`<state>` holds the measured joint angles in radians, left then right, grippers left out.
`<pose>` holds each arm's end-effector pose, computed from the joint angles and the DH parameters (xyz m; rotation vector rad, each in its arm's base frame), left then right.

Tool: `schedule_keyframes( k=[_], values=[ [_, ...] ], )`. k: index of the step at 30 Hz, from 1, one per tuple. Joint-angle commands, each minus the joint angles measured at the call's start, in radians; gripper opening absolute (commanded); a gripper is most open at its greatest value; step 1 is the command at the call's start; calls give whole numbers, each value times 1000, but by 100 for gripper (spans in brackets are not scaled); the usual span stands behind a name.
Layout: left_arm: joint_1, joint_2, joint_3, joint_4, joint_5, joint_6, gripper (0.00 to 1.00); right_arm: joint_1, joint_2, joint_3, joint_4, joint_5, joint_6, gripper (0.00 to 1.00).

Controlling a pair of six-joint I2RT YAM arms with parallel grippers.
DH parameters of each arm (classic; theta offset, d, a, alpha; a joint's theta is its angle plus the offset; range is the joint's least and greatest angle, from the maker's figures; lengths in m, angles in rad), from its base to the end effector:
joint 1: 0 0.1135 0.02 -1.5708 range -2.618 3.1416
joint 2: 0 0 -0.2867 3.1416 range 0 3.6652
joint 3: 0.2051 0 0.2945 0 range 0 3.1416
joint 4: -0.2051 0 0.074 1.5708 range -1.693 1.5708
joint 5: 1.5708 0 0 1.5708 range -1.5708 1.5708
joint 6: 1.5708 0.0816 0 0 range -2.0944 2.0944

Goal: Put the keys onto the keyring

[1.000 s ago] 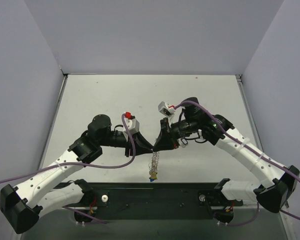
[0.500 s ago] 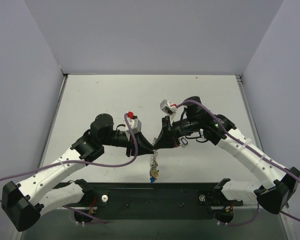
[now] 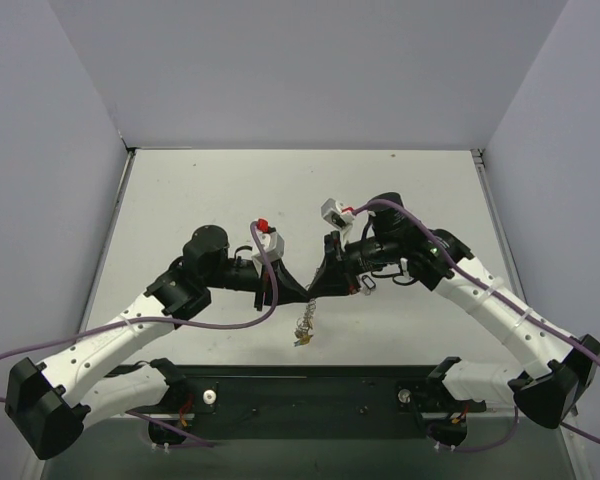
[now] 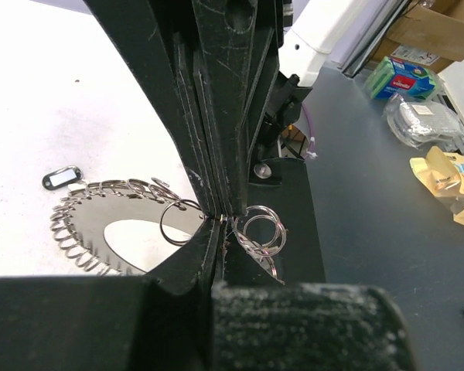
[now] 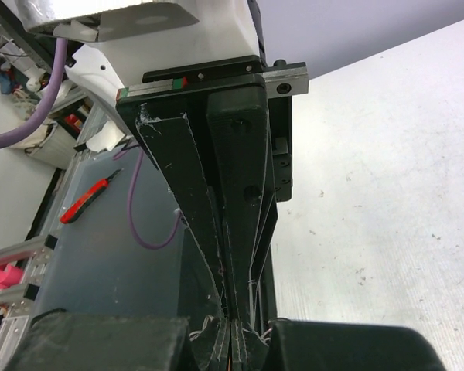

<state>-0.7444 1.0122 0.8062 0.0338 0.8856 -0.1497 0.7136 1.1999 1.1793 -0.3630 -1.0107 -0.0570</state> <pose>0.1678 -0.2405 0.3348 1.1892 1.4800 -1.3953 0.1924 0.2581 0.3908 -1.3667 1.4890 1.4036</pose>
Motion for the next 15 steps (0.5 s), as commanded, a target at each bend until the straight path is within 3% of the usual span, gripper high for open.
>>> schedule_keyframes(
  k=[1, 2, 4, 5, 8, 15],
  values=[
    [-4, -27, -4, 107, -7, -11, 0, -3, -69, -10, 122, 129, 25, 8],
    [-4, -38, -30, 118, -26, -10, 0, -6, -91, -48, 146, 170, 40, 23],
    [-4, -76, -64, 169, -51, -10, 0, -12, -164, -92, 234, 233, 89, 36],
    [-3, -90, -79, 185, -77, -8, 0, -25, -187, -113, 255, 286, 103, 47],
    [-6, -144, -146, 264, -117, 4, 0, -52, -250, -162, 311, 342, 137, 63],
    [-16, -228, -208, 290, -192, 81, 0, -111, -301, -236, 354, 370, 203, 72]
  ],
)
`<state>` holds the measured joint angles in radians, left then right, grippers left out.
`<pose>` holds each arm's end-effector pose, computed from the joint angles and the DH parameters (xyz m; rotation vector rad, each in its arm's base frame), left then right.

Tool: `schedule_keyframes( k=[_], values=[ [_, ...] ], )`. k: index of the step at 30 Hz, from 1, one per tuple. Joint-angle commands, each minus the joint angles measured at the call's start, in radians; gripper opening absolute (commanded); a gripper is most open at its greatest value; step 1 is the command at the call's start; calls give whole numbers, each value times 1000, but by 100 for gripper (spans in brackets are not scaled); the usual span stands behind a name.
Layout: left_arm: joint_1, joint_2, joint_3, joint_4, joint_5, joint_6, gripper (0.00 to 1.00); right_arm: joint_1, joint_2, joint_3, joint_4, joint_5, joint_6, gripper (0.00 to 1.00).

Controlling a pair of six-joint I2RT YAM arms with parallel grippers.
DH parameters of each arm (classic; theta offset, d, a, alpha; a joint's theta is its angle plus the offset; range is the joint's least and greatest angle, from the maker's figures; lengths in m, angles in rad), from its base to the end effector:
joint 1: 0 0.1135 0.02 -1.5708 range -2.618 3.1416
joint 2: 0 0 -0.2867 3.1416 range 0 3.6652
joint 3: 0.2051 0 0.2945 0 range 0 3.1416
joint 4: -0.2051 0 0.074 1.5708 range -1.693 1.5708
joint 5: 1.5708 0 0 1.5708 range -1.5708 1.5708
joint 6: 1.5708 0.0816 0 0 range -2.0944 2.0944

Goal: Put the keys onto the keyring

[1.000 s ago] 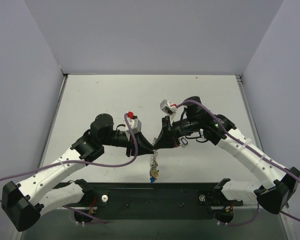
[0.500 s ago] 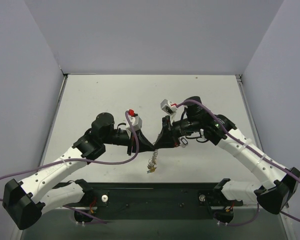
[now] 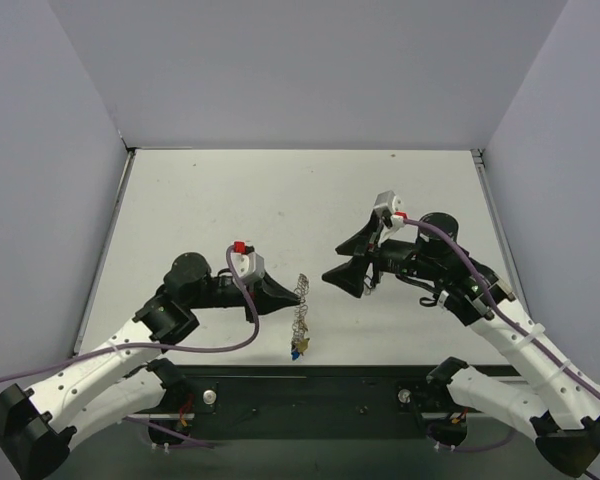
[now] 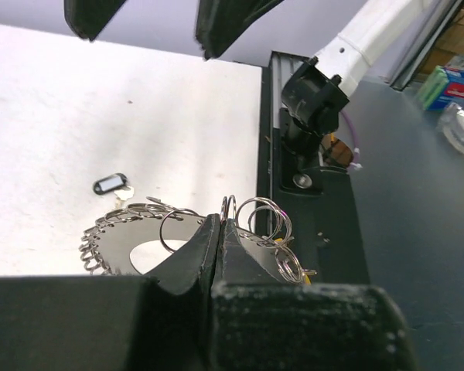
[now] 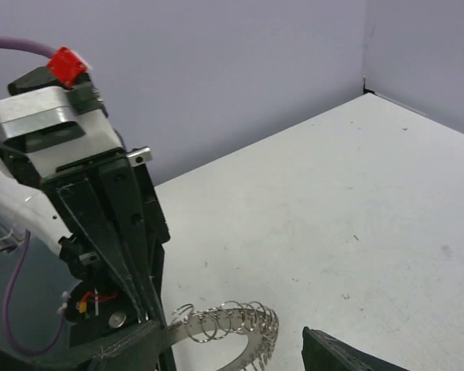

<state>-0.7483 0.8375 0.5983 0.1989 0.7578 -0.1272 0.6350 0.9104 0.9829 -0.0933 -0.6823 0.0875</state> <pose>0.1492 -0.2150 0.3111 1.0997 1.3717 -1.2608 0.1825 0.1984 0.4178 -0.9716 1.3949 1.0891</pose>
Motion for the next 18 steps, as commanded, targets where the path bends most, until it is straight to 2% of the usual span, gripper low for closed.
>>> schedule_keyframes(
  k=[1, 8, 12, 18],
  values=[
    [-19, -67, -8, 116, -80, 90, 0, -38, -15, -52, 86, 41, 64, 73],
    [-123, -146, -71, 120, -233, 288, 0, -78, -16, -87, 111, 27, 92, 74],
    [-166, -175, -94, 126, -241, 412, 0, -98, -19, -104, 124, 27, 103, 75],
    [-206, -199, -114, 132, -255, 518, 0, -124, -18, -119, 141, -6, 112, 75]
  ],
)
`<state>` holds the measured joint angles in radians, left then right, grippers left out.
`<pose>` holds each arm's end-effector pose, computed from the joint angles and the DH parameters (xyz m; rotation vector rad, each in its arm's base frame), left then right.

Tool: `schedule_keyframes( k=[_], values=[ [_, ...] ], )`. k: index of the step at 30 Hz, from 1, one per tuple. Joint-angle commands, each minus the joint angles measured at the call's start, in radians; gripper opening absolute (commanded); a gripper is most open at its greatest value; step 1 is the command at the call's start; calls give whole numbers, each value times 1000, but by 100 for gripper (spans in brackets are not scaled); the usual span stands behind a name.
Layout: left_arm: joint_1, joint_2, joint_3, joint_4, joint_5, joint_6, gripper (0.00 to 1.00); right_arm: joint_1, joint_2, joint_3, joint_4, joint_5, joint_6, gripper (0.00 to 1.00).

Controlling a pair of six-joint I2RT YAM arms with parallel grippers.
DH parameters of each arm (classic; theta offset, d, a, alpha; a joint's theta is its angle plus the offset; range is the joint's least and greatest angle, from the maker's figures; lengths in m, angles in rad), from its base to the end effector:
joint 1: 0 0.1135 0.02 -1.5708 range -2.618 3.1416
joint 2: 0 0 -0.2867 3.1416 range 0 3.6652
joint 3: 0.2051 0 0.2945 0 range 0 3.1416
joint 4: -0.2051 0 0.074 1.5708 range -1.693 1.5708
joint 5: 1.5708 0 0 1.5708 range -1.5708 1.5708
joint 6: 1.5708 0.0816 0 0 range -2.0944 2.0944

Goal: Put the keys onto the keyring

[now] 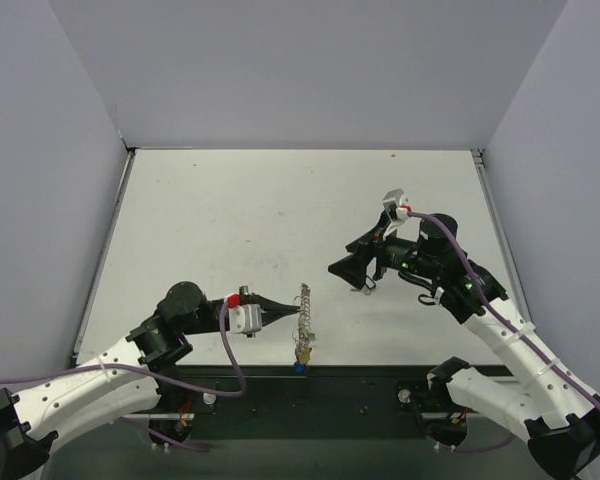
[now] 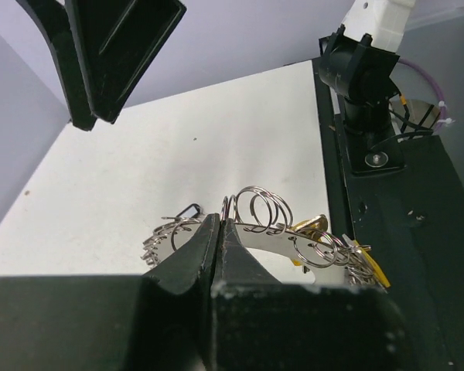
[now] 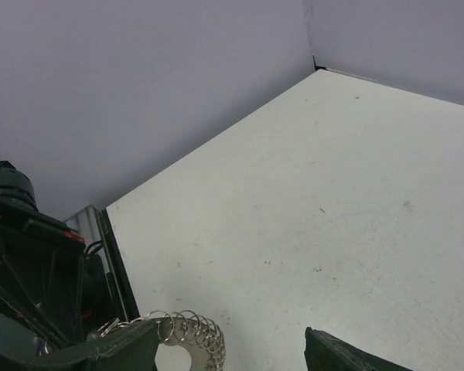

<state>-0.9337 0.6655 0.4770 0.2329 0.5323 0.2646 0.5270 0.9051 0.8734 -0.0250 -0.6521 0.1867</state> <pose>0.1054 -0.2120 0.3018 1.2363 1.0287 -0.9292 0.2099 0.1794 0.3819 -0.7965 1.5323 1.0641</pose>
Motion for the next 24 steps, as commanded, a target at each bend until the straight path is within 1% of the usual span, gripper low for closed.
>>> schedule_keyframes(
  k=[1, 8, 10, 13, 16, 17, 19, 20, 24],
  values=[
    [-25, -26, 6, 95, -29, 140, 0, -19, -11, -11, 74, -44, 13, 75],
    [-45, -29, -2, 76, -45, 235, 0, -22, 12, -1, 79, -159, -6, 76],
    [-43, -24, 5, 66, -51, 231, 0, -21, 28, 7, 77, -196, -9, 77],
    [-43, -8, 38, 26, -83, 176, 0, -13, 54, 33, 70, -248, -19, 77],
    [-43, 26, 107, -59, -144, 90, 0, -2, 80, 61, 39, -276, -42, 76],
    [-43, 38, 136, -131, -167, 72, 0, 8, 86, 64, 34, -287, -49, 76],
    [-43, 84, 216, -202, -175, 39, 0, 21, 97, 78, 28, -294, -61, 75],
    [-42, 100, 241, -278, -184, 24, 0, 34, 103, 81, 2, -297, -69, 75],
    [-43, 199, 382, -412, -201, -57, 0, 68, 127, 110, -29, -314, -98, 74]
  ],
)
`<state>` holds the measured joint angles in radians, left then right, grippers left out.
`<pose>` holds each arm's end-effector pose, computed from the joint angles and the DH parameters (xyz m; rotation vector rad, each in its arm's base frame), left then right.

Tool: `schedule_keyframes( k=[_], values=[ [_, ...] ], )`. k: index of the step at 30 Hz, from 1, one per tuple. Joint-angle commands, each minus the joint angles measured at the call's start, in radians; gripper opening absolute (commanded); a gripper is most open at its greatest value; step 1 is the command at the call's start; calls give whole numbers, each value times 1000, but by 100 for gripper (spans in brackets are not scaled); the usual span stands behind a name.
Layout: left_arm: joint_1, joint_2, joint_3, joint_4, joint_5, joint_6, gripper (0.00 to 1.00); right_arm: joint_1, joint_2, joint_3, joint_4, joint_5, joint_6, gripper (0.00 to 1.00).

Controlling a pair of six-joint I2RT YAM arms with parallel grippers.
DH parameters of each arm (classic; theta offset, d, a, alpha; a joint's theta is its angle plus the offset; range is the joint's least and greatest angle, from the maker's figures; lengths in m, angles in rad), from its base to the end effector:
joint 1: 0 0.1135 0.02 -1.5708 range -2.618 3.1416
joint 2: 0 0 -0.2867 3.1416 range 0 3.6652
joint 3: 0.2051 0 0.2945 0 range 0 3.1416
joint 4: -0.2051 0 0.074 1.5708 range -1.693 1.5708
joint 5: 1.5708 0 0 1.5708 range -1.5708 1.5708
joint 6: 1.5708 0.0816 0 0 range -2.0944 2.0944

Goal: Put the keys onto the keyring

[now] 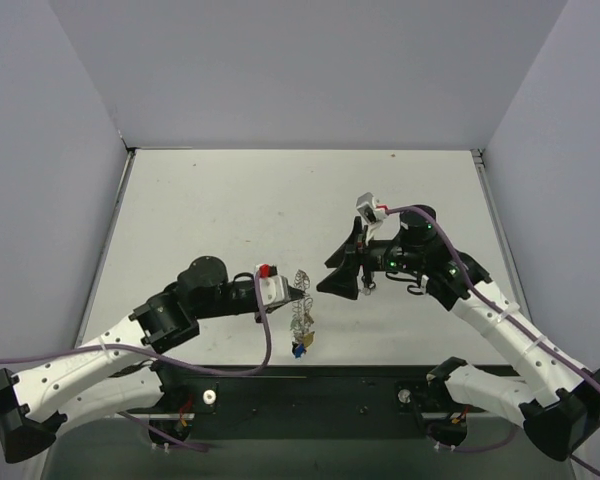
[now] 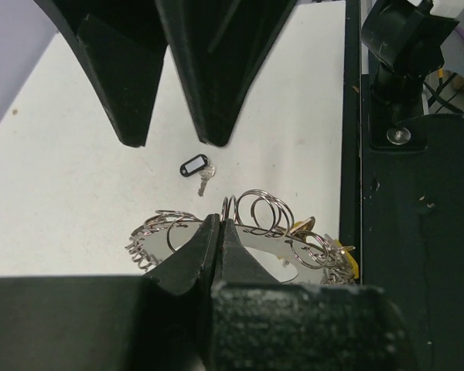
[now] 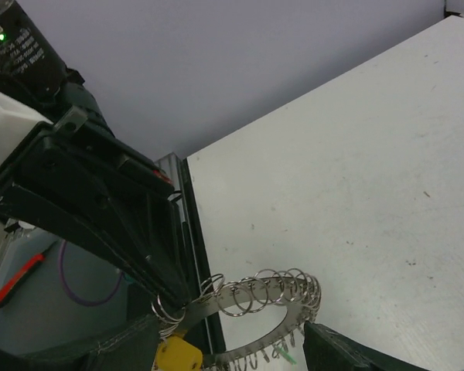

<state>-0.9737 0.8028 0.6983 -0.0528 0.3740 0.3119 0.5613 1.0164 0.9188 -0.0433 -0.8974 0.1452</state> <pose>0.1226 -0.2334 0.3258 1.2849 1.2405 -0.8046 0.2078 0.2060 0.3713 -1.0397 1.5069 1.2704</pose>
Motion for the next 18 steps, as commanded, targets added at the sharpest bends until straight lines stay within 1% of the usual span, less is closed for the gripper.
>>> schedule_keyframes(
  k=[1, 3, 4, 8, 18],
  values=[
    [-2, 79, 182, -152, -50, -118, 0, 43, 24, 69, -16, -71, -61, 71],
    [1, 126, 228, -222, -55, -151, 0, 66, 37, 78, -36, -66, -79, 68],
    [3, 142, 265, -243, -40, -155, 0, 72, 40, 86, -41, -60, -85, 64],
    [6, 188, 305, -298, -6, -171, 0, 81, 39, 87, -47, -58, -91, 60],
    [36, 185, 310, -245, 71, -217, 0, 106, 45, 80, -61, -78, -95, 53]
  ],
)
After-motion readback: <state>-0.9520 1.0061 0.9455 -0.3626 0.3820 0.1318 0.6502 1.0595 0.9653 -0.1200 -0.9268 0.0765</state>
